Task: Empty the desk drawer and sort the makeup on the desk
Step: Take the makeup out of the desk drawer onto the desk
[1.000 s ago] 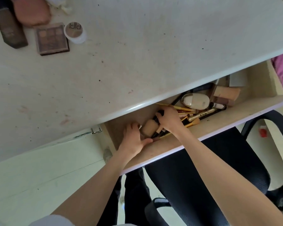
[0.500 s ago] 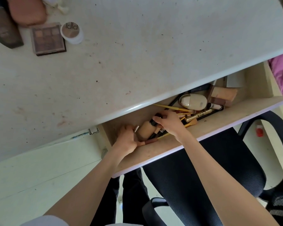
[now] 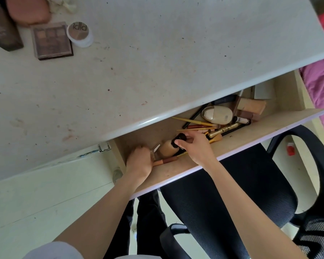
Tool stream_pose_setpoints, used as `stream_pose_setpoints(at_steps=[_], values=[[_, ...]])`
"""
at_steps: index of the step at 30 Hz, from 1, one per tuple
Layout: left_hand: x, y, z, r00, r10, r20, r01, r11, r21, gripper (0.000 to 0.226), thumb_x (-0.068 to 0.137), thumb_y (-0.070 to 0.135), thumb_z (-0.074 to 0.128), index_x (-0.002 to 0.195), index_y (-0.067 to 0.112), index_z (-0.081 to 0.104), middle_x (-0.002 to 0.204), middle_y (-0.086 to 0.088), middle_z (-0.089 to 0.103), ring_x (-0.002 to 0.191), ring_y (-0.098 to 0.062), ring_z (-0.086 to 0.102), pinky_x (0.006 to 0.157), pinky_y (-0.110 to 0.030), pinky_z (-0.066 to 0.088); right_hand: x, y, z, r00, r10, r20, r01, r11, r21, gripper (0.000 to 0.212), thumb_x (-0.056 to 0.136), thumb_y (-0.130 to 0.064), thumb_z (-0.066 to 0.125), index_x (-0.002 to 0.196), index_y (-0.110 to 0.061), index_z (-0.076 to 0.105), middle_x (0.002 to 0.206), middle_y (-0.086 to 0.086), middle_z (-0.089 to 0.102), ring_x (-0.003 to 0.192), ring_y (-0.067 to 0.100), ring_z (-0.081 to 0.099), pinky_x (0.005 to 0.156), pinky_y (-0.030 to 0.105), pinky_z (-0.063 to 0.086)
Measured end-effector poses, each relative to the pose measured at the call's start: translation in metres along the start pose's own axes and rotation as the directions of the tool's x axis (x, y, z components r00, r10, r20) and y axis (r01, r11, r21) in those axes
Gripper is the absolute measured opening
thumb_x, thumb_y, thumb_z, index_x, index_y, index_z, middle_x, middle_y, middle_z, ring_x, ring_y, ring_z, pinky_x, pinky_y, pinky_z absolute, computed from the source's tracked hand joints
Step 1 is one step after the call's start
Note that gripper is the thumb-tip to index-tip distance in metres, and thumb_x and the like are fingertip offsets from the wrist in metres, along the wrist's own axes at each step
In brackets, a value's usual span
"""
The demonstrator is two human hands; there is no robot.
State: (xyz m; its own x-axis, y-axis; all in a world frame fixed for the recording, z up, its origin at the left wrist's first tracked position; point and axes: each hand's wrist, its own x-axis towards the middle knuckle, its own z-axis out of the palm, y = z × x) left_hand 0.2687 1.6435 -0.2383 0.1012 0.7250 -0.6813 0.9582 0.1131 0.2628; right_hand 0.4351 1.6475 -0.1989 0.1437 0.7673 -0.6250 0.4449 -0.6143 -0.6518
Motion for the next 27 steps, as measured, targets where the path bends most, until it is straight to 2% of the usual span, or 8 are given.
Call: stream_pose_setpoints(at_steps=[2,5,8,13,18,20,23,27], values=[[0.004,-0.003,0.007,1.0,0.018,-0.013,-0.017,0.998,0.054,0.025,0.094,0.027,0.045,0.105,0.006,0.055,0.118,-0.014,0.054,0.114,-0.03,0.047,0.093,-0.036,0.04,-0.001,0.0,0.0,1.0,0.0,0.0,0.0,1.0,0.002,0.034,0.086,-0.019,0.066,0.119,-0.01,0.063,0.111,0.002,0.067,0.103,0.012,0.059,0.086,0.02,0.042],[0.007,-0.004,0.012,1.0,0.019,-0.01,-0.018,0.994,0.109,0.032,0.094,0.03,0.044,0.115,0.007,0.051,0.124,-0.014,0.049,0.12,-0.029,0.042,0.099,-0.036,0.035,-0.002,-0.001,-0.001,1.0,0.0,-0.002,0.0,1.0,-0.001,0.035,0.086,-0.019,0.066,0.12,-0.01,0.062,0.112,0.002,0.066,0.105,0.012,0.058,0.087,0.02,0.041],[0.008,-0.003,0.013,0.999,0.042,-0.03,-0.036,0.986,0.16,0.034,0.093,0.034,0.046,0.115,0.008,0.051,0.122,-0.012,0.052,0.117,-0.028,0.046,0.098,-0.035,0.035,-0.005,-0.001,0.0,1.0,-0.012,-0.017,0.011,1.0,-0.019,0.036,0.087,-0.019,0.065,0.121,-0.009,0.061,0.115,0.002,0.065,0.107,0.013,0.056,0.087,0.02,0.039],[0.004,-0.005,0.016,0.994,0.072,-0.085,-0.06,0.989,0.138,0.029,0.094,0.036,0.045,0.11,0.013,0.052,0.114,-0.008,0.057,0.107,-0.027,0.054,0.089,-0.036,0.038,-0.009,0.0,0.002,0.997,-0.027,-0.077,0.023,0.999,-0.049,0.032,0.088,-0.02,0.063,0.119,-0.01,0.061,0.113,0.003,0.063,0.105,0.013,0.055,0.084,0.021,0.038],[-0.006,-0.006,0.009,0.987,0.093,-0.128,-0.098,0.994,-0.038,0.026,0.093,0.029,0.05,0.107,0.009,0.057,0.108,-0.011,0.058,0.099,-0.03,0.057,0.077,-0.036,0.044,-0.015,-0.006,-0.004,0.991,-0.071,-0.114,0.07,0.997,-0.01,0.036,0.089,-0.02,0.061,0.124,-0.012,0.057,0.113,0.0,0.061,0.096,0.006,0.051,0.069,0.004,0.039],[-0.011,-0.006,0.002,0.982,0.142,-0.128,-0.153,0.984,-0.086,0.021,0.092,0.026,0.051,0.099,0.007,0.059,0.101,-0.011,0.058,0.094,-0.03,0.057,0.074,-0.036,0.043,-0.02,-0.012,-0.009,0.982,-0.126,-0.138,0.13,0.991,0.023,0.033,0.089,-0.018,0.061,0.122,-0.011,0.059,0.112,0.005,0.062,0.089,0.005,0.052,0.069,0.002,0.04],[-0.025,-0.003,-0.017,0.953,0.251,-0.172,-0.282,0.94,-0.19,0.017,0.088,0.018,0.054,0.099,0.007,0.061,0.092,-0.004,0.056,0.088,-0.023,0.056,0.072,-0.026,0.04,-0.033,-0.026,-0.022,0.966,-0.194,-0.17,0.22,0.965,0.147,0.026,0.089,-0.013,0.061,0.114,-0.018,0.061,0.103,0.006,0.065,0.083,0.002,0.057,0.073,0.007,0.046],[-0.05,0.006,-0.069,0.935,0.267,-0.232,-0.342,0.85,-0.4,0.018,0.086,0.013,0.056,0.102,0.021,0.058,0.085,0.011,0.054,0.078,-0.008,0.055,0.066,-0.01,0.038,-0.043,-0.058,-0.041,0.949,-0.17,-0.264,0.255,0.908,0.331,0.024,0.088,-0.018,0.062,0.111,-0.026,0.061,0.098,-0.008,0.068,0.091,0.002,0.064,0.08,0.018,0.052]])
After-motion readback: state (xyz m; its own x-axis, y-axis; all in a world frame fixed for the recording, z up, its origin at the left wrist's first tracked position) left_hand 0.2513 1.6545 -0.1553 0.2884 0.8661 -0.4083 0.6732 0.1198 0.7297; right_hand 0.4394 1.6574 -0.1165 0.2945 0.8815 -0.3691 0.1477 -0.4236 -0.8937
